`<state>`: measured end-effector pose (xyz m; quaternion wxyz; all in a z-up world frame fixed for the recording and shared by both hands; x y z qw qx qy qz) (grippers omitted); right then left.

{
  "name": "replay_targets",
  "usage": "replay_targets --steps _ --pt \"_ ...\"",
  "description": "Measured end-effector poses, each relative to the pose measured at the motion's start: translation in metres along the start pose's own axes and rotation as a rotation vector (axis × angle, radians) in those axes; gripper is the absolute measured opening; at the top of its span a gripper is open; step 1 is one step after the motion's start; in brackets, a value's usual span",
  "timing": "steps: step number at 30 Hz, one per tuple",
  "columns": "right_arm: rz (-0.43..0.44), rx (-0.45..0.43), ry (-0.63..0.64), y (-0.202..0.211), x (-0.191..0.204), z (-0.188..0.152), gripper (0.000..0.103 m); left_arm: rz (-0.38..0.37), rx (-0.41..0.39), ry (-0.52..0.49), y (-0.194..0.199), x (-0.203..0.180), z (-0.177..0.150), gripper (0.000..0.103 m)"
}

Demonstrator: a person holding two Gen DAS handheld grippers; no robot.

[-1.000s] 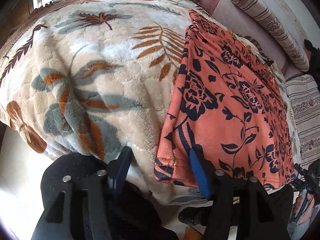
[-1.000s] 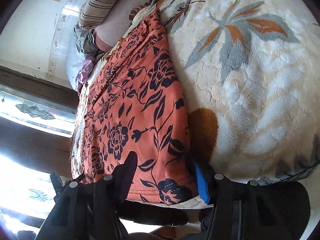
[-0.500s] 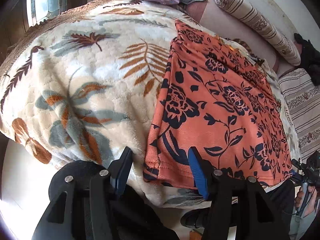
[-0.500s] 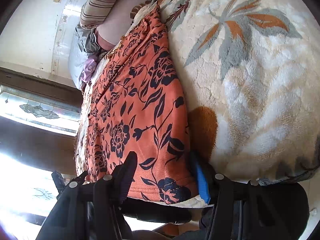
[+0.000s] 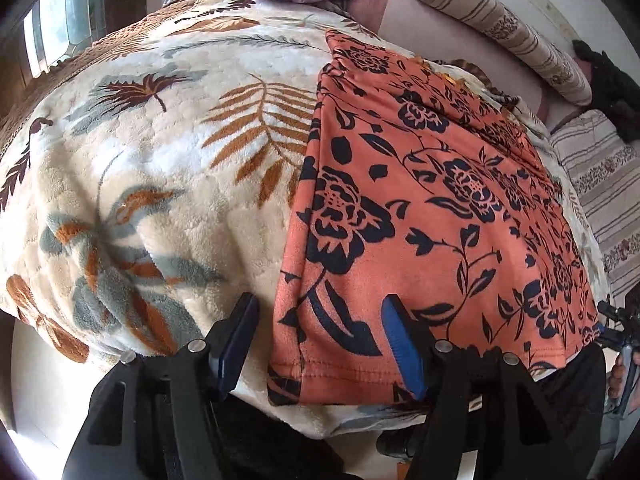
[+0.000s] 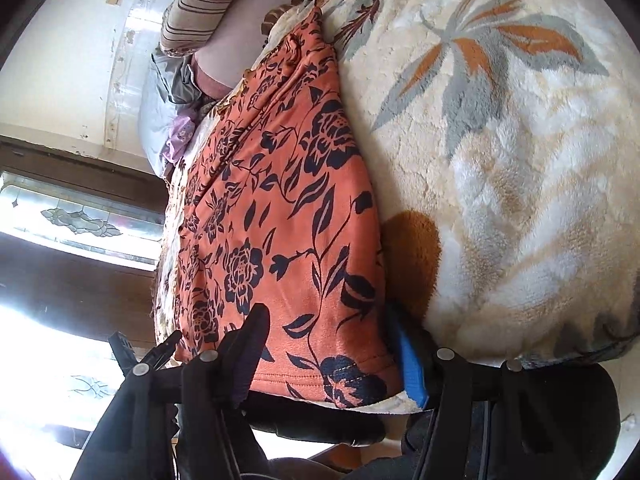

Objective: Fold small clothes

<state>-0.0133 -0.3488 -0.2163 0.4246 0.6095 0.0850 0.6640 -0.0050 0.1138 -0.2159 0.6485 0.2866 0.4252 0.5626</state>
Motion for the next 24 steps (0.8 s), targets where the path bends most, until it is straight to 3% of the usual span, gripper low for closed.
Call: replay_targets --steps 1,3,5,7,10,12,14,16,18,19,20,21,24 --pt "-0.006 0.003 0.009 0.0 0.002 0.0 0.063 0.001 0.001 -0.006 0.0 0.001 -0.001 0.06" --pt "-0.011 0.012 0.021 -0.001 0.004 -0.001 0.062 0.015 0.004 0.003 0.0 0.006 -0.001 0.042" --pt "-0.015 0.02 0.031 -0.002 0.006 -0.002 0.053 -0.024 0.019 0.043 0.002 0.008 0.0 0.015" --pt "-0.034 0.026 0.029 -0.003 0.004 -0.004 0.037 -0.04 0.022 0.042 0.004 0.008 -0.001 0.014" --pt "-0.045 0.026 0.026 -0.005 0.001 -0.005 0.036 -0.02 0.017 0.03 0.003 0.004 -0.002 0.016" --pt "-0.054 0.007 0.003 -0.004 -0.005 -0.002 0.037 -0.022 0.013 0.036 0.002 0.002 -0.002 0.03" --pt "-0.026 0.009 -0.016 -0.005 -0.006 -0.002 0.039 -0.064 0.009 0.029 0.003 -0.006 -0.002 0.056" --pt "-0.014 0.013 -0.023 -0.005 -0.007 -0.002 0.039 -0.033 0.015 -0.006 -0.001 -0.013 -0.003 0.057" --pt "-0.012 0.02 -0.024 -0.005 -0.008 -0.001 0.039 0.022 0.022 -0.047 -0.003 -0.015 -0.003 0.041" --pt "-0.031 0.026 -0.016 -0.005 -0.009 -0.001 0.033 0.028 0.023 -0.048 -0.003 -0.014 -0.002 0.022" --pt "-0.07 0.031 -0.005 -0.005 -0.01 -0.001 0.013 -0.006 0.029 -0.034 -0.002 -0.014 0.0 0.013" --pt "-0.079 0.031 -0.003 -0.003 -0.01 -0.001 0.008 -0.034 0.028 -0.011 0.002 -0.014 0.003 0.008" --pt "-0.036 -0.022 0.03 0.015 0.013 0.005 0.008 -0.08 -0.041 0.003 0.029 -0.016 0.015 0.007"
Point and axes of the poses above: each gripper's, at about its wrist camera, not at the fingertips, and y roughly against the way its jaws point, x to its left, z to its top, the point moved 8 cm from there along -y, roughly the way its jaws point
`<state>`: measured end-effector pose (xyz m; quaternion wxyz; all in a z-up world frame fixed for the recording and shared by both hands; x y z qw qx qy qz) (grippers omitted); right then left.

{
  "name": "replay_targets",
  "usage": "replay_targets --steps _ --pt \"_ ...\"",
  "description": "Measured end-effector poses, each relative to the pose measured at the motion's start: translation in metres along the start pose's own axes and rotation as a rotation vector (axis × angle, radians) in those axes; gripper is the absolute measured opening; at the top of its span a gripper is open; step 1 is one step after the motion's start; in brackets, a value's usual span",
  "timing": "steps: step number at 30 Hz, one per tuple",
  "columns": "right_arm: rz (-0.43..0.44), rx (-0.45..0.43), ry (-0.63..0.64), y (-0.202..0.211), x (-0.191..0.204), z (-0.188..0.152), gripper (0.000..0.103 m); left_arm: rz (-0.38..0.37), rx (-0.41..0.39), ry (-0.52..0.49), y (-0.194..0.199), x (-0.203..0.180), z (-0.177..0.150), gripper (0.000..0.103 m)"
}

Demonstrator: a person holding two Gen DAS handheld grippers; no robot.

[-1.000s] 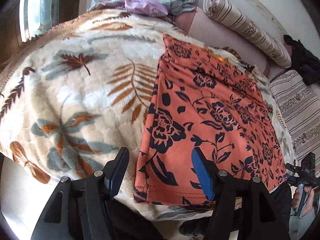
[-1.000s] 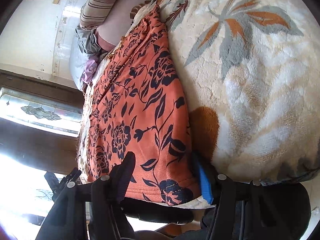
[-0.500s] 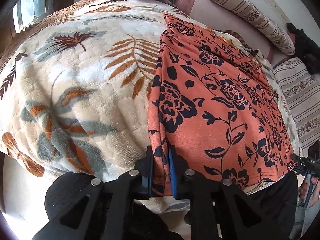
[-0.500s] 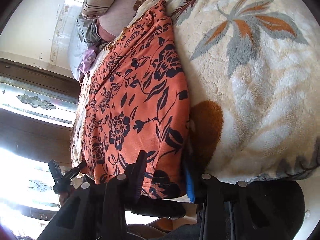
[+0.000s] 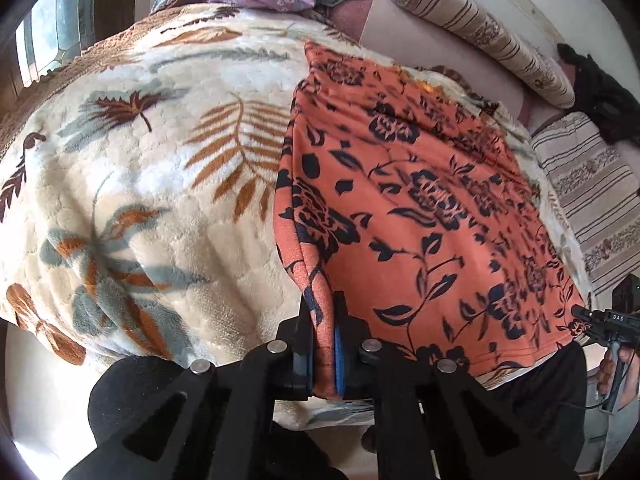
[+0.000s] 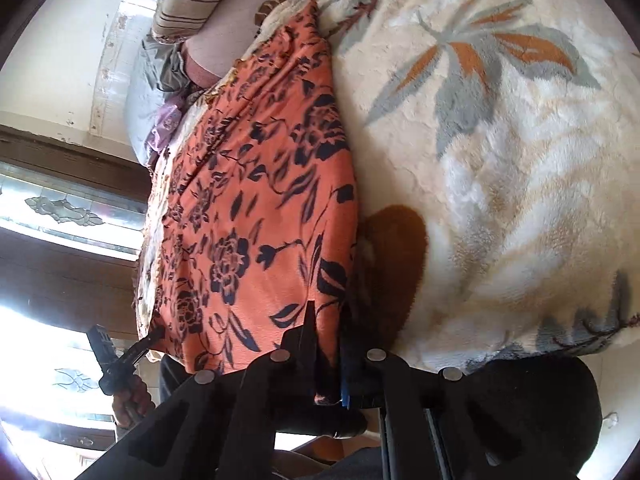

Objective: Fold small clothes

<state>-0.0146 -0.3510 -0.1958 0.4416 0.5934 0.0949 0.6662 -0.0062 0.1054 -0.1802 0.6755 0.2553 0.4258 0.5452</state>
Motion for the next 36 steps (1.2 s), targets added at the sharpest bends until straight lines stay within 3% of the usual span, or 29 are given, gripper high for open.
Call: replay_targets --steps 3,9,11,13,14,15,16,18,19,22,26,30,34,36 --pt "0.053 -0.045 -0.002 0.016 0.014 0.009 0.008 -0.03 -0.061 0.004 0.022 -0.005 0.012 0.008" --pt "0.037 0.069 -0.102 -0.025 -0.021 -0.004 0.012 0.05 0.067 0.049 -0.027 0.018 -0.011 0.011" --pt "0.053 0.053 -0.135 -0.027 -0.025 -0.005 0.012 0.057 0.035 0.04 -0.027 0.016 -0.015 0.013" --pt "0.056 0.051 -0.123 -0.025 -0.024 -0.004 0.016 0.043 0.033 0.04 -0.026 0.012 -0.016 0.035" --pt "0.066 0.057 -0.116 -0.026 -0.023 -0.004 0.021 0.026 0.037 0.038 -0.027 0.009 -0.016 0.042" --pt "0.073 0.062 -0.121 -0.028 -0.025 -0.004 0.021 0.027 0.04 0.033 -0.028 0.007 -0.016 0.042" --pt "0.083 0.068 -0.136 -0.029 -0.026 -0.005 0.021 0.038 0.051 0.027 -0.031 0.006 -0.015 0.038" --pt "0.077 0.07 -0.133 -0.029 -0.025 -0.003 0.019 0.055 0.068 0.027 -0.033 0.008 -0.012 0.007" --pt "0.055 0.069 -0.112 -0.027 -0.023 -0.002 0.009 0.031 0.07 0.043 -0.031 0.008 -0.009 0.007" --pt "0.105 0.02 -0.08 -0.011 0.003 0.011 0.008 -0.027 0.018 0.058 -0.008 0.004 0.009 0.007" --pt "0.197 -0.063 -0.058 0.009 0.042 0.064 0.008 -0.096 -0.077 0.007 0.025 -0.019 0.063 0.007" --pt "0.294 -0.164 -0.041 0.008 0.079 0.166 0.008 -0.16 -0.173 -0.027 0.03 -0.036 0.158 0.007" --pt "0.316 -0.272 -0.115 -0.019 0.085 0.27 0.01 -0.103 -0.235 -0.011 -0.012 -0.031 0.253 0.011" --pt "0.197 -0.281 -0.094 -0.054 0.076 0.303 0.016 -0.03 -0.186 -0.03 -0.065 -0.023 0.283 0.022"
Point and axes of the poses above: each gripper's, at about its wrist camera, not at the fingertips, and y roughly against the way its jaws point, x to its left, z to its top, the point moved 8 cm from there along -y, roughly the way its jaws point
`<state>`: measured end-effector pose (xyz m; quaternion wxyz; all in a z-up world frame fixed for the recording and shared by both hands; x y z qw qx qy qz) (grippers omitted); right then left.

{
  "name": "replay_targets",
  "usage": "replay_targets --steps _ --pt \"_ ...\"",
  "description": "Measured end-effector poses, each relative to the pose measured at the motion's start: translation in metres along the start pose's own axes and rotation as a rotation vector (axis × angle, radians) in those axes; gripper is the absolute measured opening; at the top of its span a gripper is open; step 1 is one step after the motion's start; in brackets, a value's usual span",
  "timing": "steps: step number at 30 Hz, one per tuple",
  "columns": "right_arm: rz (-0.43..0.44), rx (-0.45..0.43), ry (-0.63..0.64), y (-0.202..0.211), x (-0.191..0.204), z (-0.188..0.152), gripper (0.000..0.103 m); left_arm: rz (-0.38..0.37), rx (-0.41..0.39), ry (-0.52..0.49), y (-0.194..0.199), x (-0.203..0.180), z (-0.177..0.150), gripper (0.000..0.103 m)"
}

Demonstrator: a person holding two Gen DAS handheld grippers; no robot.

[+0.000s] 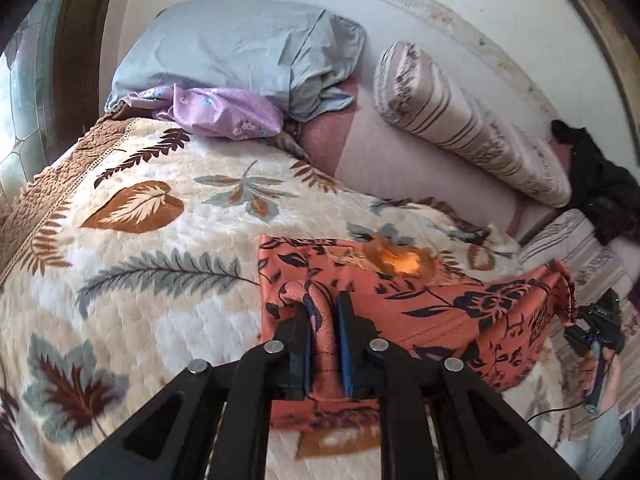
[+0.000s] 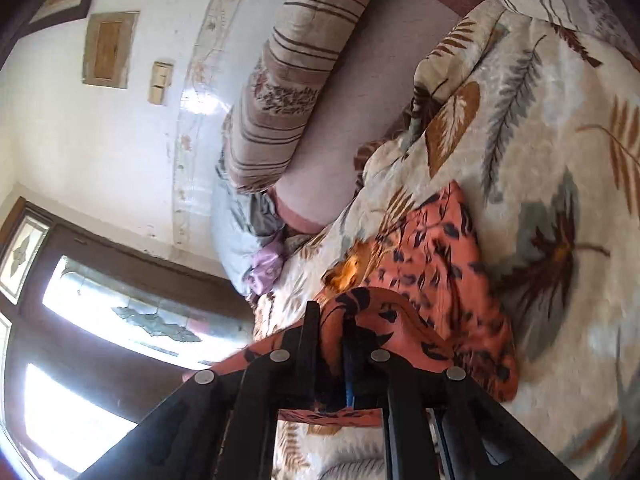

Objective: Fold small clothes

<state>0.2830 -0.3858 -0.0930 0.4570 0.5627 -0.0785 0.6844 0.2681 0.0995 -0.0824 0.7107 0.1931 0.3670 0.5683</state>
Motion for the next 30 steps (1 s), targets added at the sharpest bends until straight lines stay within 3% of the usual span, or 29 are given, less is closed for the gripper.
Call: replay_targets --steps 1,2,3,4,7,10,11,14,15,18,20,22,24,25,26,30 --pt "-0.069 -0.005 -0.001 -0.019 -0.014 0.006 0.036 0.061 0.04 -0.028 -0.033 0.007 0.002 0.056" --pt "-0.128 0.008 -0.02 -0.036 -0.032 0.008 0.086 0.137 0.094 -0.054 -0.064 0.016 -0.001 0.084" --pt "-0.171 0.01 -0.053 -0.046 -0.049 0.009 0.1 0.192 0.139 -0.065 -0.088 0.026 -0.007 0.083" --pt "-0.176 -0.003 -0.075 -0.048 -0.059 0.008 0.1 0.231 0.165 -0.06 -0.1 0.036 -0.014 0.083" --pt "-0.126 -0.066 -0.038 -0.025 -0.056 -0.007 0.1 0.181 0.12 0.016 -0.09 0.05 -0.021 0.084" --pt "-0.195 -0.011 0.083 -0.005 -0.061 -0.034 0.1 0.177 -0.008 0.096 -0.047 0.064 -0.025 0.084" --pt "-0.224 0.012 0.104 -0.001 -0.066 -0.042 0.1 0.144 -0.019 0.13 -0.035 0.066 -0.033 0.084" --pt "-0.259 0.081 0.138 -0.008 -0.08 -0.055 0.099 0.013 0.055 0.144 -0.029 0.052 -0.067 0.084" --pt "-0.25 0.092 0.139 -0.013 -0.08 -0.055 0.099 0.003 0.08 0.116 -0.033 0.044 -0.078 0.084" --pt "-0.244 0.152 0.186 -0.041 -0.074 -0.055 0.098 0.039 0.129 -0.002 -0.058 0.022 -0.099 0.084" --pt "-0.297 0.227 0.177 -0.063 -0.081 -0.062 0.084 0.072 0.196 -0.038 -0.08 0.015 -0.108 0.084" --pt "-0.366 0.24 0.231 -0.071 -0.08 -0.062 0.08 0.131 0.182 -0.08 -0.091 0.011 -0.105 0.085" --pt "-0.36 0.293 0.201 -0.075 -0.077 -0.064 0.036 0.151 0.221 -0.099 -0.099 0.005 -0.101 0.059" --pt "-0.378 0.293 0.21 -0.075 -0.074 -0.064 0.028 0.118 0.242 -0.091 -0.099 -0.001 -0.097 0.027" --pt "-0.39 0.296 0.233 -0.073 -0.067 -0.065 0.025 0.103 0.266 -0.072 -0.098 -0.005 -0.093 0.02" --pt "-0.338 0.248 0.262 -0.043 -0.021 -0.062 0.022 0.092 0.206 -0.062 -0.062 -0.02 -0.064 0.019"
Point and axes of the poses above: each gripper's, at about its wrist camera, not at the fingertips, and y roughly against the way its jaws point, x to its left, z to its top, the point moved 8 cm from there along -y, roughly the way its jaws point
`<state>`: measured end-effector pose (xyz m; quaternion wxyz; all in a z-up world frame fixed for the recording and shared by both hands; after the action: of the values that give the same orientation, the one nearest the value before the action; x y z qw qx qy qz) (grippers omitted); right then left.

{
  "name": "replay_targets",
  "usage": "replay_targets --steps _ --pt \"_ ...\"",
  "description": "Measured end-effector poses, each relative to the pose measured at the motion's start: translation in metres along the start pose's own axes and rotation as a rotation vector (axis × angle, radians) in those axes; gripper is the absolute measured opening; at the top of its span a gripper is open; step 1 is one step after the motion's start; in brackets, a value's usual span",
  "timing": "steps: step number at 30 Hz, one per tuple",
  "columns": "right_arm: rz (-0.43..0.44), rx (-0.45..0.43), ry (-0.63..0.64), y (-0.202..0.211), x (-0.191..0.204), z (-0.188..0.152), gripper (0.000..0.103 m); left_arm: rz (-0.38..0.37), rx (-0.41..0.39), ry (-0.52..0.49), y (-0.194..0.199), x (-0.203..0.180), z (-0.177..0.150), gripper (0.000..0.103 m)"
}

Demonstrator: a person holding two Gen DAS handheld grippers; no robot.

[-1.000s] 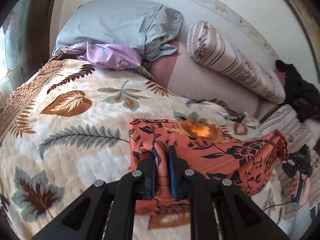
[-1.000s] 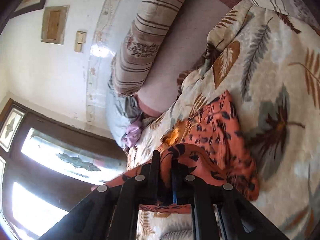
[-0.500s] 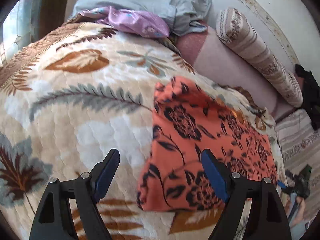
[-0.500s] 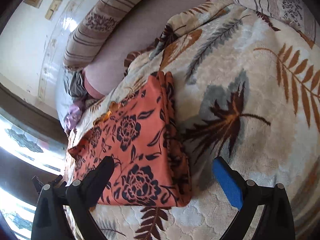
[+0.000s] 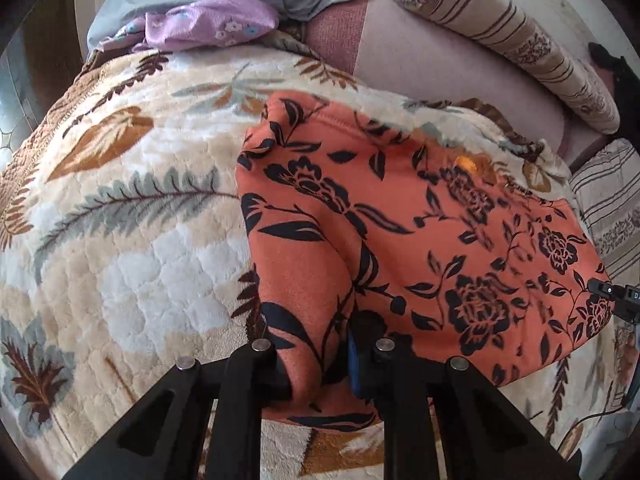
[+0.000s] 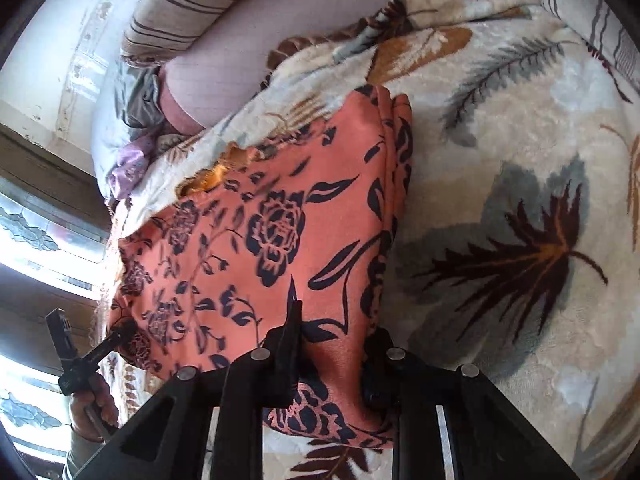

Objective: Fold small clothes
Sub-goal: 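Release the hem and smooth the folded shirt with both tools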

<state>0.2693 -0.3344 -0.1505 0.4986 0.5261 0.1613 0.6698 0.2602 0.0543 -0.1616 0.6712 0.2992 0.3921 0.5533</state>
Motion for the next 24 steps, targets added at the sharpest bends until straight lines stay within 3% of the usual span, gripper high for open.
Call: replay_targets --steps 4,7,9,10,13,15,17,19,21,23,24 --pt "0.032 -0.027 0.055 0.059 0.027 -0.019 0.02 -0.06 -0.059 -0.014 0.062 -0.01 -0.011 0.019" --pt "0.064 -0.023 0.021 0.098 0.013 -0.062 0.021 -0.105 -0.048 -0.013 0.096 -0.009 -0.057 0.02" --pt "0.028 0.006 -0.009 0.102 -0.01 -0.102 0.022 -0.12 -0.002 -0.028 0.095 -0.009 -0.101 0.025" --pt "-0.003 0.017 -0.016 0.099 -0.026 -0.123 0.029 -0.112 0.017 -0.046 0.087 -0.009 -0.122 0.03" --pt "-0.123 0.106 -0.137 0.077 -0.089 -0.182 0.069 0.021 0.087 -0.044 0.054 0.016 -0.173 0.046" --pt "-0.07 0.03 -0.195 0.091 -0.099 -0.19 0.067 -0.032 0.032 0.045 0.061 0.028 -0.176 0.048" --pt "-0.084 -0.042 -0.198 0.111 -0.096 -0.184 0.069 -0.009 -0.008 0.116 0.077 0.038 -0.169 0.05" --pt "-0.029 -0.122 -0.144 0.131 -0.071 -0.167 0.069 -0.019 -0.046 0.12 0.09 0.04 -0.158 0.05" --pt "0.118 -0.159 -0.085 0.142 -0.031 -0.148 0.069 -0.001 -0.065 0.106 0.096 0.04 -0.152 0.052" --pt "0.319 -0.109 -0.076 0.129 0.004 -0.136 0.087 -0.003 -0.06 0.09 0.094 0.037 -0.151 0.055" --pt "0.321 -0.063 -0.083 0.112 0.009 -0.133 0.089 -0.002 -0.052 0.093 0.093 0.037 -0.151 0.055"
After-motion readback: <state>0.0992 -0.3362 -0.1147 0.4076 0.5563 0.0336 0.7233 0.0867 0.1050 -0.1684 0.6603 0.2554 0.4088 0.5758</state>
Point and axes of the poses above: each gripper's, at about its wrist camera, not at the fingertips, and y roughly against the way its jaws point, x to its left, z to its top, the point moved 8 cm from there along -y, roughly the way its jaws point
